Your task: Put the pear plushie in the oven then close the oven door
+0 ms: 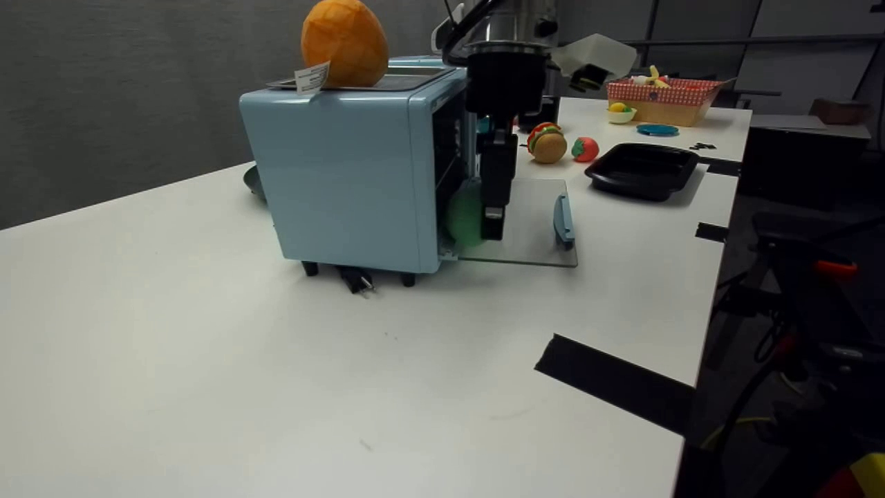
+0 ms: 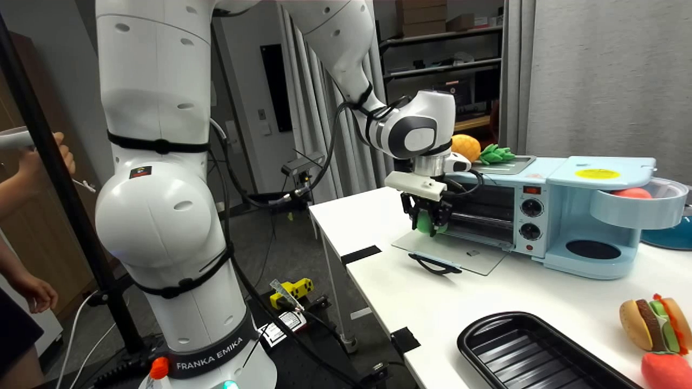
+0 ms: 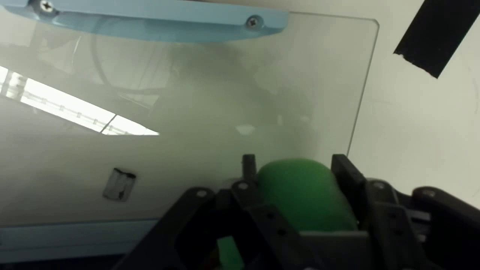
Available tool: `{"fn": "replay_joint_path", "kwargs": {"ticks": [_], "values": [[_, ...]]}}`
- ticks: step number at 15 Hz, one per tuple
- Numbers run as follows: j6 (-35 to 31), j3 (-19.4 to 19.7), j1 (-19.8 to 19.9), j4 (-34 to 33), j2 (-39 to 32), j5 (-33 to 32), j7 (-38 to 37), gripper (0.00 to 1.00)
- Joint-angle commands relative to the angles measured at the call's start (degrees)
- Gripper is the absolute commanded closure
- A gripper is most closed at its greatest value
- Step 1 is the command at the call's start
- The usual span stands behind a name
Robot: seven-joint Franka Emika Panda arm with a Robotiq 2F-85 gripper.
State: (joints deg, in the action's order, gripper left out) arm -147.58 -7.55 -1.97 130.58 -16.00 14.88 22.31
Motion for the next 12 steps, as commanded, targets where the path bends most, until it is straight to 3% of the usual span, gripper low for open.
{"fn": "replay_joint_path", "kwargs": {"ticks": [1,4,12], "values": [[-2.63,-0.81,1.12,-0.12,-0.55,-1.36,1.00,0.77],[-3.92,-0.76,1.07,0.26,-0.14,-1.89,0.46,0.97],[-1.85,1.61,0.29,4.41,5.34,-9.08,-4.41,0.96]]}}
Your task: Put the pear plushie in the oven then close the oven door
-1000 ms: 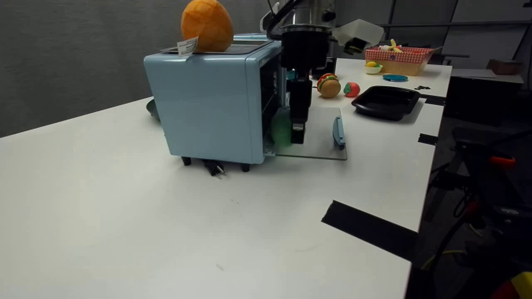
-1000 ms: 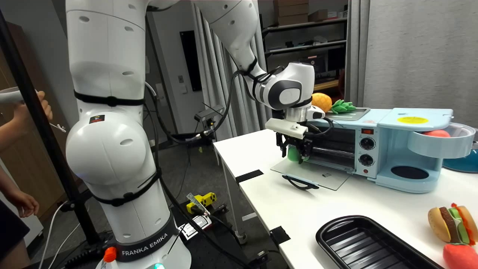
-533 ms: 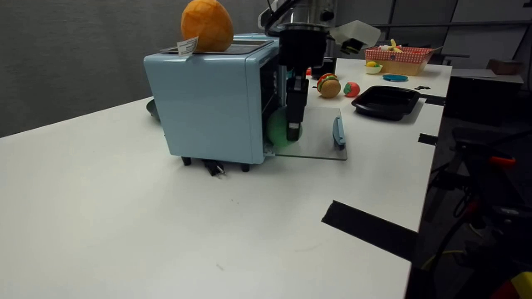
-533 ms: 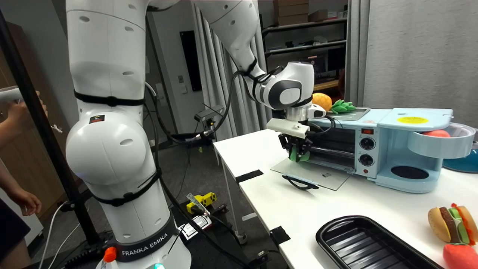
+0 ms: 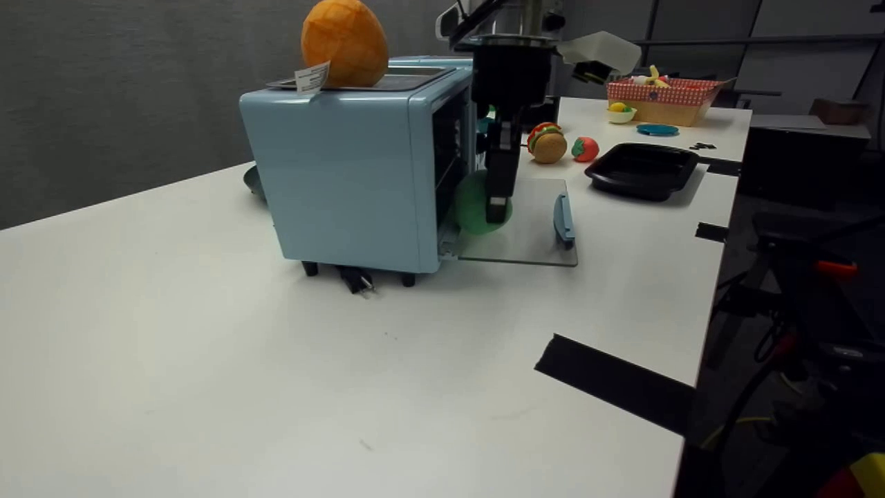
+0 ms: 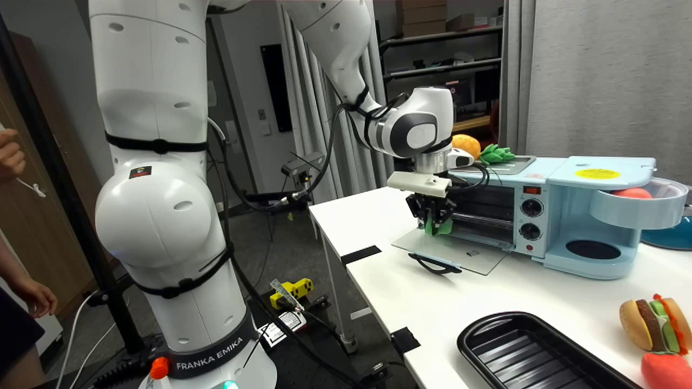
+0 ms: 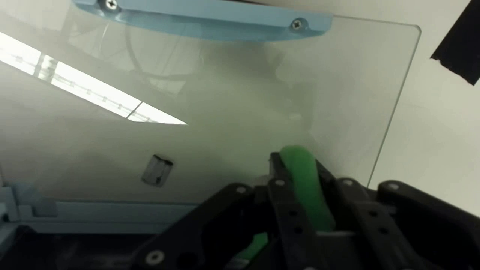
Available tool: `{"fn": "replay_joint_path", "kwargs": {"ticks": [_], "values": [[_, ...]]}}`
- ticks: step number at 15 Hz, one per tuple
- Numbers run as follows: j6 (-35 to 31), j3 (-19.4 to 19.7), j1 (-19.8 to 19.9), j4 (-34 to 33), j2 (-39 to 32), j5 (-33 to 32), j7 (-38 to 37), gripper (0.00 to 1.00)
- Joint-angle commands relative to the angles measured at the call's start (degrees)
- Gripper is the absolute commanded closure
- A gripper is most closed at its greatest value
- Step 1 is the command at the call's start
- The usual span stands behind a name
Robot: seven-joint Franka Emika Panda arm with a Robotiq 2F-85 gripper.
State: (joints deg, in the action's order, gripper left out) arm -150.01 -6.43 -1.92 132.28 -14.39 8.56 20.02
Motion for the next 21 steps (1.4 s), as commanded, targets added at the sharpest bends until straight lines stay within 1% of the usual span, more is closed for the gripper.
{"fn": "replay_joint_path", "kwargs": {"ticks": [1,4,6,8,10,15,16,19,20,21], "values": [[0.32,0.39,0.31,3.07,4.37,-2.70,-2.01,0.96],[-1.85,-0.30,0.40,3.70,5.58,-1.34,-0.64,0.96],[-2.42,-0.68,0.17,3.57,6.31,-0.68,-0.51,0.96],[-4.46,-0.96,-0.11,3.79,7.04,-0.64,-0.59,0.96],[-8.14,-1.43,-0.15,4.22,7.30,0.00,-0.23,0.96],[-21.77,-2.96,0.74,7.25,6.74,1.27,0.93,0.96],[-24.24,-3.19,0.81,7.85,6.19,2.82,2.10,0.96],[-29.93,-6.21,2.43,9.03,4.39,7.78,4.81,0.96],[-31.06,-7.53,3.23,9.24,3.97,9.20,5.78,0.59],[-32.37,-8.88,4.06,9.25,3.31,10.19,6.53,0.56]]}}
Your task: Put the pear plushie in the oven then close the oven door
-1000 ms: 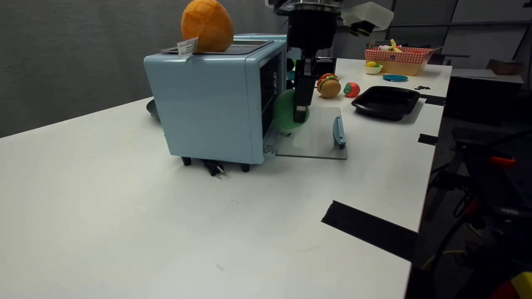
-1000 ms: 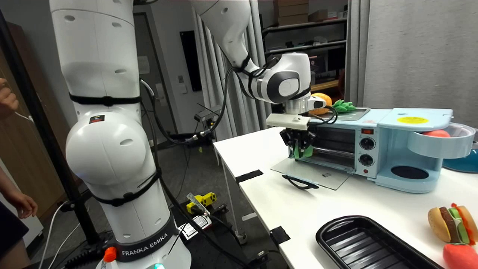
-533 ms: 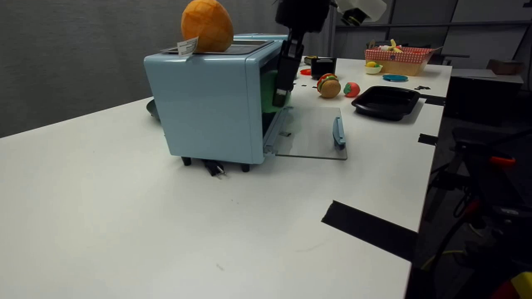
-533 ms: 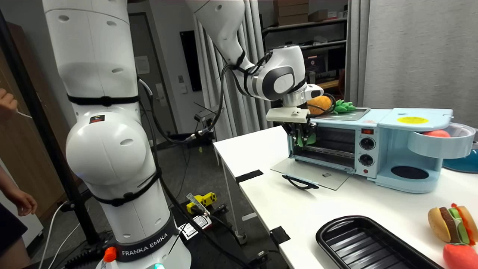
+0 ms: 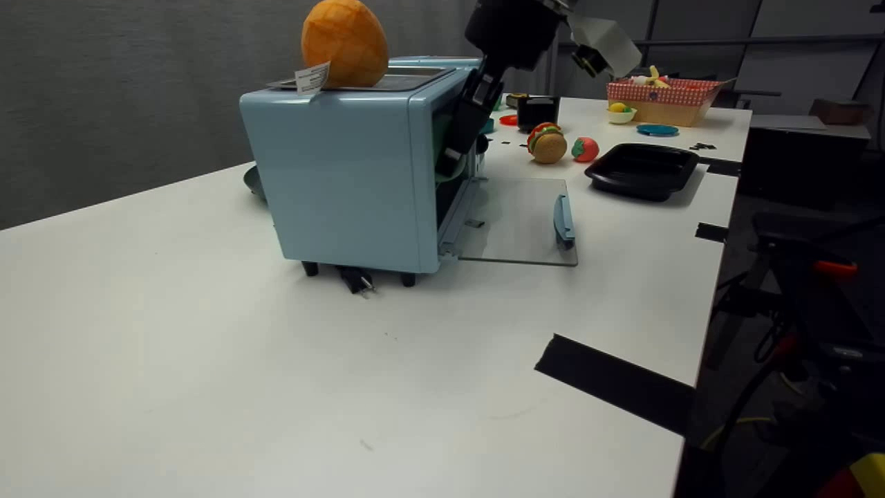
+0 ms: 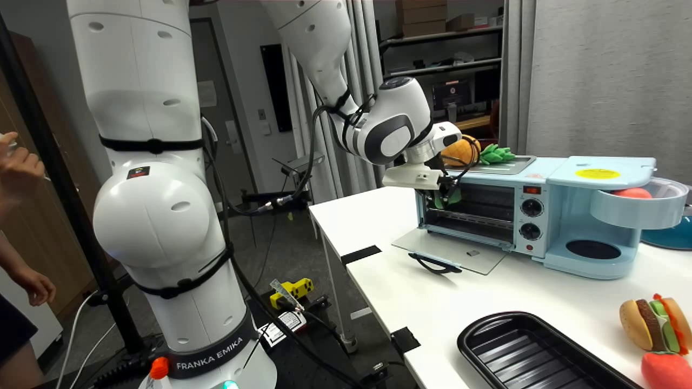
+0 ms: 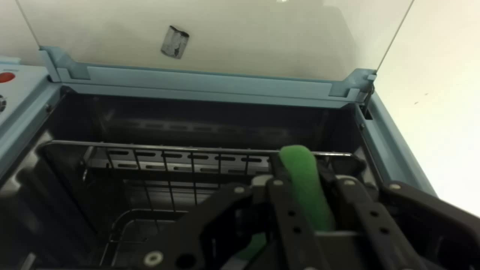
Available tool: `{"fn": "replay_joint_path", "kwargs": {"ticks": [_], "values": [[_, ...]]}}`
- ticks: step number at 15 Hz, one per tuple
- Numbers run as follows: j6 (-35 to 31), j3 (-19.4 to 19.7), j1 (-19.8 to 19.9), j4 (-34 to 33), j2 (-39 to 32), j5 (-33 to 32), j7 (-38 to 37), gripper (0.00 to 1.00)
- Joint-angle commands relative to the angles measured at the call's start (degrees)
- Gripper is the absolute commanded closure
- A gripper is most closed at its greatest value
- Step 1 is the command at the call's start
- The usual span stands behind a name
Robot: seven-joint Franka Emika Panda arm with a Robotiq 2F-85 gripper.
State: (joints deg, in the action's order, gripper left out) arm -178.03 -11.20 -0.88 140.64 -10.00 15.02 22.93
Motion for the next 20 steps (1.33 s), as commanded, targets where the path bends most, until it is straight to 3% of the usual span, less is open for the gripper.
{"fn": "replay_joint_path", "kwargs": {"ticks": [1,7,8,11,16,17,20], "values": [[-5.51,-5.26,3.82,0.85,-1.81,4.31,4.02,0.51],[-9.85,-10.24,8.30,0.70,-5.48,2.02,4.26,0.05],[-9.91,-10.41,8.62,0.81,-5.61,1.71,4.25,0.01],[-8.88,-8.19,7.61,1.64,-4.44,1.51,4.04,0.00],[-3.71,0.21,1.89,3.76,-0.58,1.74,2.45,0.00],[-2.68,1.98,1.90,4.68,0.03,-5.66,-4.05,0.00],[3.33,5.33,0.43,5.56,2.26,-10.90,-8.74,0.00]]}}
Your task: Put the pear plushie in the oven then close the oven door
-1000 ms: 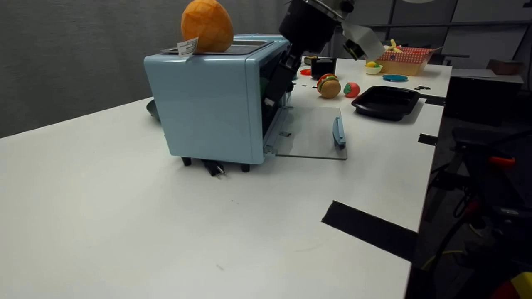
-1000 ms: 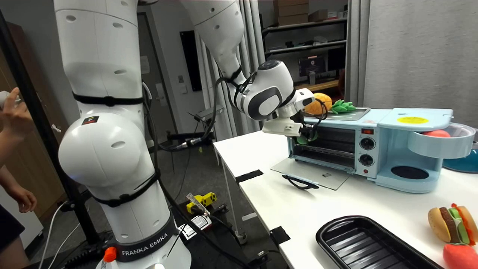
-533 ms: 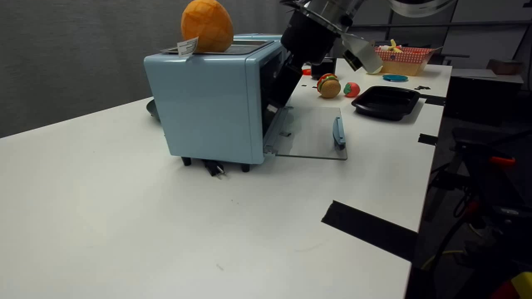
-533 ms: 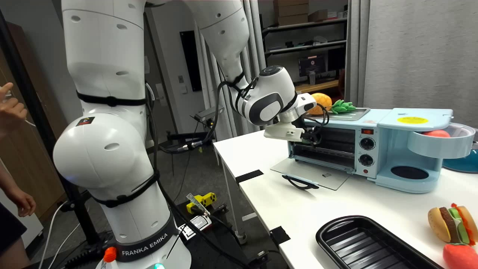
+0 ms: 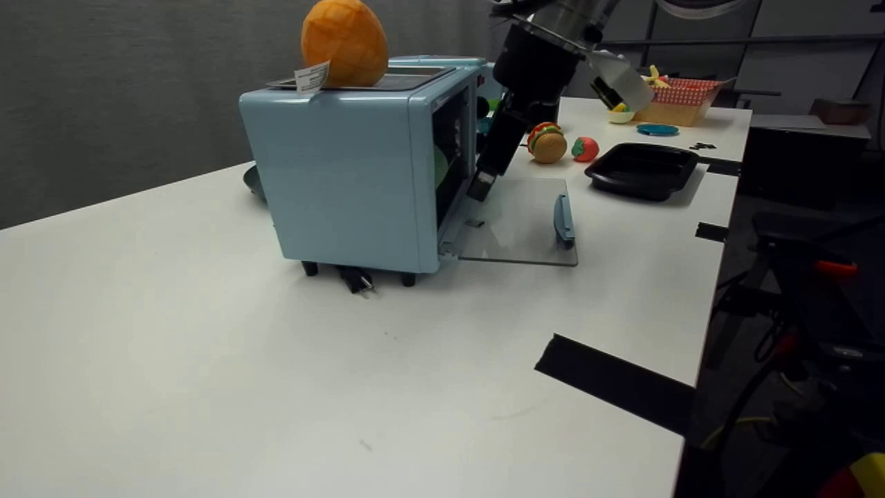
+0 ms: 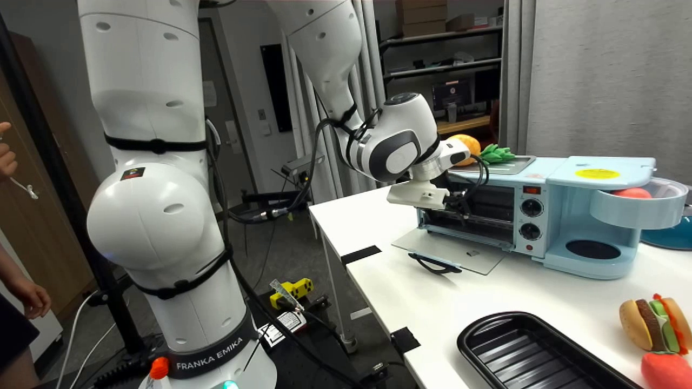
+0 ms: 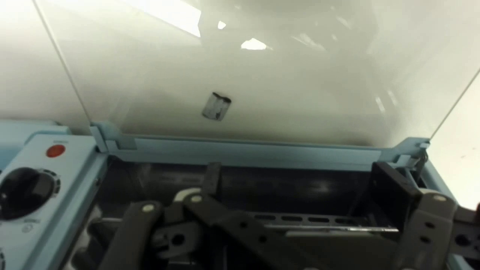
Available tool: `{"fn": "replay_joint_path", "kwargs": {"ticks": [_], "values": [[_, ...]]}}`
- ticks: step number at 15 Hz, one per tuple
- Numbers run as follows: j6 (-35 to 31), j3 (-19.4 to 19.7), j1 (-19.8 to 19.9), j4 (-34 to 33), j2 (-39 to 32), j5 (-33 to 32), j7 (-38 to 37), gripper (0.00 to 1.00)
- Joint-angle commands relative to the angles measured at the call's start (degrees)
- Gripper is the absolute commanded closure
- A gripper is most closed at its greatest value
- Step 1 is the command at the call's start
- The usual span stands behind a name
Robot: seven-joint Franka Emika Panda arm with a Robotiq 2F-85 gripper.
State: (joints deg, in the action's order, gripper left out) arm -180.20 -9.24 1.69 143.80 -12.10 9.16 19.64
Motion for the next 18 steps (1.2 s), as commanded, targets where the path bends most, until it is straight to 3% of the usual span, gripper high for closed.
{"fn": "replay_joint_path", "kwargs": {"ticks": [1,10,18], "values": [[7.47,3.92,-2.33,2.46,5.00,-6.41,-6.77,0.00],[25.08,5.71,-3.50,0.62,7.94,-11.54,-17.33,0.00],[31.78,8.01,-2.83,0.87,7.69,-14.13,-21.62,0.00]]}}
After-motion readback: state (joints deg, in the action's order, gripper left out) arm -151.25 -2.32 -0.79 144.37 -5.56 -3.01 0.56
